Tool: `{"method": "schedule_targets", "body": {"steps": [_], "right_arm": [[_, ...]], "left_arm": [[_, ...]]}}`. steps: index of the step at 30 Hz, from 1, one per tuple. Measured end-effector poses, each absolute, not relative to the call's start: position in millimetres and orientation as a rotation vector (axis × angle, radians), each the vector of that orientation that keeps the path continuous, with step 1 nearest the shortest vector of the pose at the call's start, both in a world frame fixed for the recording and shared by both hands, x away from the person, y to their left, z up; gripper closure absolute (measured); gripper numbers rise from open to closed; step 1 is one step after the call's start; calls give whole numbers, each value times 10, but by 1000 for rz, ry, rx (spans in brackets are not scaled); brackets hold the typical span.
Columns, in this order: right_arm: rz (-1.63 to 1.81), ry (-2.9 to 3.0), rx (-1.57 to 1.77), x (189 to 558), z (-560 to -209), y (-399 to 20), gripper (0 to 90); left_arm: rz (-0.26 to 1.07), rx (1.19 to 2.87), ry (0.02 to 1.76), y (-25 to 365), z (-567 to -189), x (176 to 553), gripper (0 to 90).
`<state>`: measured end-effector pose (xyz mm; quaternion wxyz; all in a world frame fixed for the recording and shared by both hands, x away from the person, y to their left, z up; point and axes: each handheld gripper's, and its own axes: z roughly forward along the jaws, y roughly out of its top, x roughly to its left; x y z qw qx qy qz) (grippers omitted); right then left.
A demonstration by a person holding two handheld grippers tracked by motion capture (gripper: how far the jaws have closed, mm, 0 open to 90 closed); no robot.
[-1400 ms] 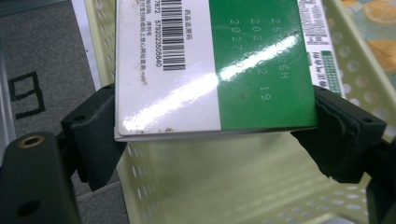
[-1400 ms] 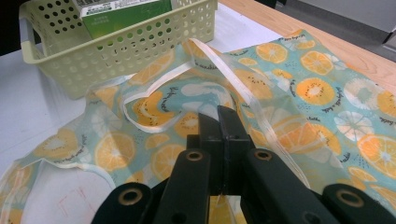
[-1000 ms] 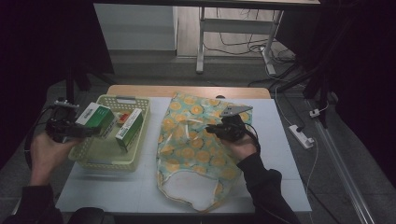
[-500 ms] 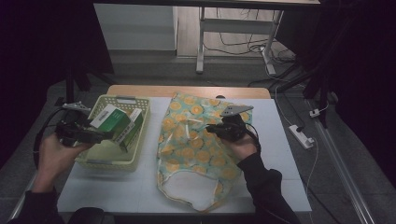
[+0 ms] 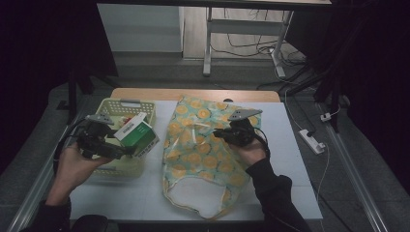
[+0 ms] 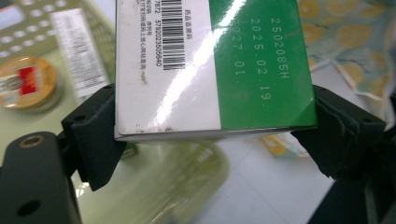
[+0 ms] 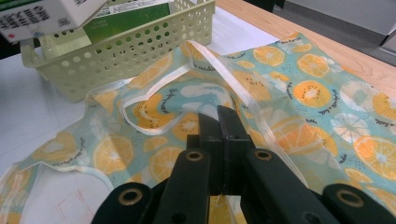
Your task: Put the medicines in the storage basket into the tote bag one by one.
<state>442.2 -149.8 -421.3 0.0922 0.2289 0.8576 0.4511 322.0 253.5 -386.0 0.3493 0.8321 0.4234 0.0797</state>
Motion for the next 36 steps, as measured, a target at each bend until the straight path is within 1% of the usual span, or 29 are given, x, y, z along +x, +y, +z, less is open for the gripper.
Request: {"method": "schedule_targets", "body": {"steps": [9, 12, 29, 36], "right_arm": [[1342, 2547, 682, 4424, -4212, -1503, 896], [1342, 2545, 682, 4423, -4210, -1503, 896], [1350, 2541, 682, 4417, -4203, -1502, 896], [1361, 2531, 677, 4410, -4190, -1508, 895]], "left_arm": [[114, 2182, 989, 2261, -3910, 3179, 155], [81, 2218, 940, 2105, -3960, 3156, 155], [-13, 2290, 788, 1480, -4192, 3133, 155], [-17, 2311, 781, 1264, -4322, 3201, 155]]}}
